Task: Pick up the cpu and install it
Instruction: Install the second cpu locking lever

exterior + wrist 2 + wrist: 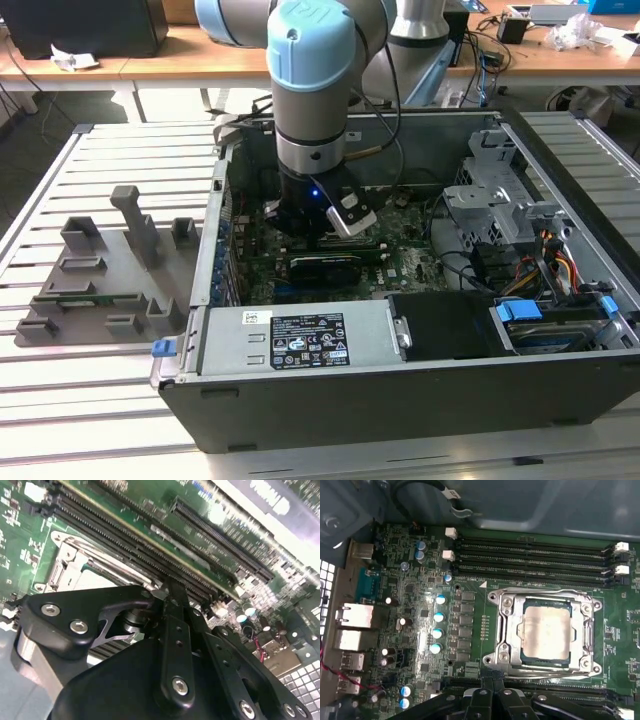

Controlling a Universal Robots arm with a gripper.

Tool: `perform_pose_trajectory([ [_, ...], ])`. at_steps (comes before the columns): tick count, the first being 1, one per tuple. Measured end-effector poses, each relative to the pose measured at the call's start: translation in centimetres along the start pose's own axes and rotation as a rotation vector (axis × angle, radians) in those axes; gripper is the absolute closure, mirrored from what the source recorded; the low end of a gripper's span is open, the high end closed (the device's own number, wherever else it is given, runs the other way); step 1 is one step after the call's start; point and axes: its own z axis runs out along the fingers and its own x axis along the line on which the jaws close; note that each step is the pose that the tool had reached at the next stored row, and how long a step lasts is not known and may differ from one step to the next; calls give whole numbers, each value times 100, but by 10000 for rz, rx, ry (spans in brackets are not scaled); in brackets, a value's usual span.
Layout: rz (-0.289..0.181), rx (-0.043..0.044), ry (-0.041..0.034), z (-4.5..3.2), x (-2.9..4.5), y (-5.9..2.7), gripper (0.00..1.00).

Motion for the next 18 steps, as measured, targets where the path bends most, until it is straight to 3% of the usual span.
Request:
perform_pose_trajectory([
  [14,-46,-52,11,82,-2,95,89],
  [18,-52,-55,2,-8,-3,109,89],
])
